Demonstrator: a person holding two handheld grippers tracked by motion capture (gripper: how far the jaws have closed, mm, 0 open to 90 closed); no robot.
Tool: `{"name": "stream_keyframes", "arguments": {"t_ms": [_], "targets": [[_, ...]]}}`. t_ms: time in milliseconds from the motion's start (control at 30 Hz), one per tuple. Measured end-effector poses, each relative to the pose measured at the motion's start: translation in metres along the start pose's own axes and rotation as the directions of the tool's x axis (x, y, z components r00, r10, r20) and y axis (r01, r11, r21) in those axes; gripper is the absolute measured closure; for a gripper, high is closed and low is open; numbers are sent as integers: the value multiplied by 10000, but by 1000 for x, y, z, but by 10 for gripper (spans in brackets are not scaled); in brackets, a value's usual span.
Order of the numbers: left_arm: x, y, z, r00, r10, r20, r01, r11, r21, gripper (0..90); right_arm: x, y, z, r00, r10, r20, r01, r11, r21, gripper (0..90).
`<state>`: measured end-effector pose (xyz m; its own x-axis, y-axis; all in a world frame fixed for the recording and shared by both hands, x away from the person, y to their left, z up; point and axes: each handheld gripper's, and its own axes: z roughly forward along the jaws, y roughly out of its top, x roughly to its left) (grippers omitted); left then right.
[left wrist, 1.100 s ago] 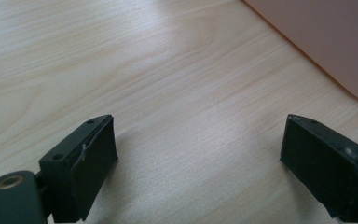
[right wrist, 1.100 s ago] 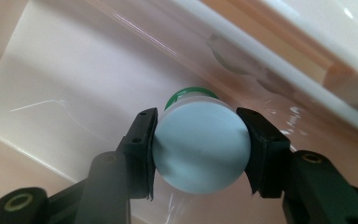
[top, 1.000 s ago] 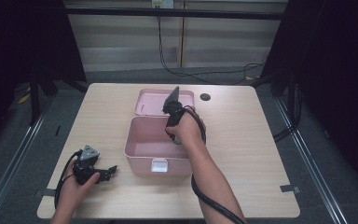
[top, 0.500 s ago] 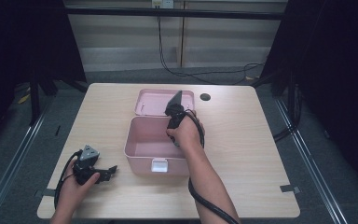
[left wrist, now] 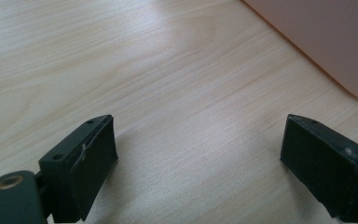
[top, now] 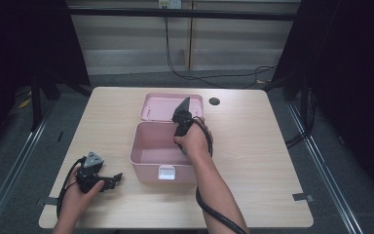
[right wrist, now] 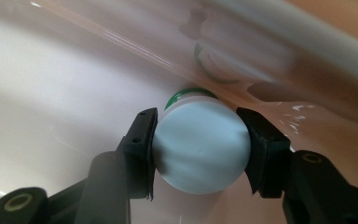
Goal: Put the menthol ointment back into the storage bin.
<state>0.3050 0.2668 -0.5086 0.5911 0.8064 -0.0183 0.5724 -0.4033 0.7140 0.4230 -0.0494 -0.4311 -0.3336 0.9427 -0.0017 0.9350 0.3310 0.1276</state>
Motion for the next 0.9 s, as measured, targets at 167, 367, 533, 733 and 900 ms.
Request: {"name": "stream_keyframes", "arguments": {"t_ms": [167, 367, 533, 733, 900], "targets": [[0, 0, 0, 10000, 0, 7, 0, 10000, 14, 100, 1, 0, 2, 10000, 49, -11, -49, 10000, -70, 508], [0, 0, 0, 10000, 0, -12, 0, 10000, -44, 99, 2, 0, 3, 10000, 71, 50, -71, 9999, -103, 508], [0, 0, 0, 10000, 4, -13, -4, 10000, -46, 99, 2, 0, 5, 9999, 152, 64, -151, 9998, -107, 507], [0, 0, 0, 10000, 24, -21, -24, 10000, -42, 99, 3, -1, 6, 9998, 198, 43, -197, 9997, -157, 505], [0, 0, 0, 10000, 25, -26, -25, 10000, -42, 100, 2, -1, 5, 9997, 222, 62, -221, 9995, -210, 496]]}}
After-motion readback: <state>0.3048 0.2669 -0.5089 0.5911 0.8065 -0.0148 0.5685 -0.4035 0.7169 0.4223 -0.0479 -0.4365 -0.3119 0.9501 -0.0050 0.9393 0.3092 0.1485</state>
